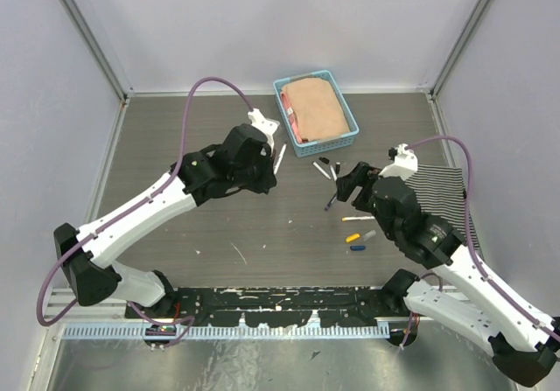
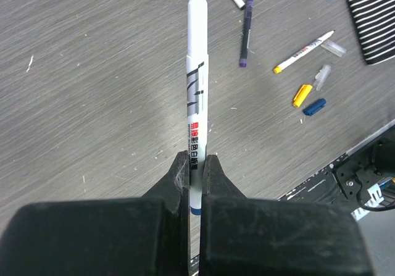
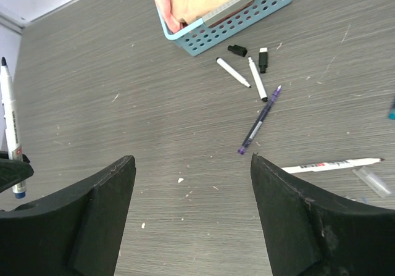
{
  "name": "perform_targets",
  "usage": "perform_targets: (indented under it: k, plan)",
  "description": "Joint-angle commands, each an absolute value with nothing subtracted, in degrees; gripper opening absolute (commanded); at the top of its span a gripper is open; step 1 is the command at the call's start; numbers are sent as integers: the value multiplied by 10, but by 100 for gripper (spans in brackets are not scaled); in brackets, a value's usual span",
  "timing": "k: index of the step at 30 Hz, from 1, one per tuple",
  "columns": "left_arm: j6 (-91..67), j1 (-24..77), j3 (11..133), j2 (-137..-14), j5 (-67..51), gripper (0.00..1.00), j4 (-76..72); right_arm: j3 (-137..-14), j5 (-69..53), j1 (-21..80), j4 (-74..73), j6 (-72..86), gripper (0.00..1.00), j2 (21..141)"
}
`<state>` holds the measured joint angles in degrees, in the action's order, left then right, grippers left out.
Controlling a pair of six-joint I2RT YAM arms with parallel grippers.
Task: Insert the pens into the pen caps
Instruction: Pick up the pen from the center of the board, then insert the pen cap onto the pen.
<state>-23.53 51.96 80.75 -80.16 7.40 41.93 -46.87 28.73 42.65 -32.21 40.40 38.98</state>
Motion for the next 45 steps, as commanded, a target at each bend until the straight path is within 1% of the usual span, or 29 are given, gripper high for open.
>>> perform_targets:
  k: [1, 8, 12, 14, 16, 20, 22, 26, 33, 40, 45]
  plan:
    - [-224, 509, 812, -775, 86, 0, 423, -541, 315, 429, -386, 363, 80, 423]
    - [-217, 493, 809, -778, 102, 0, 433, -583, 308, 425, -405, 337, 79, 499]
    - [-216, 470, 805, -784, 112, 0, 442, -594, 277, 390, -395, 313, 79, 538]
    - [-214, 455, 803, -786, 101, 0, 446, -590, 239, 351, -380, 303, 79, 550]
    - [-205, 445, 800, -785, 94, 0, 446, -582, 192, 291, -370, 293, 79, 560]
    - [-192, 437, 795, -782, 114, 0, 445, -559, 114, 185, -350, 286, 77, 579]
    - [-188, 421, 792, -779, 88, 0, 441, -550, 99, 153, -341, 284, 76, 595]
    - [-190, 379, 784, -772, -3, 0, 428, -533, 114, 113, -332, 284, 75, 625]
    - [-191, 367, 792, -756, -3, 0, 451, -498, 103, 71, -328, 286, 73, 653]
    - [-172, 367, 774, -747, -16, 0, 447, -447, 107, 71, -376, 360, 74, 623]
    - [-160, 367, 751, -733, -82, 0, 431, -419, 118, 71, -412, 428, 77, 595]
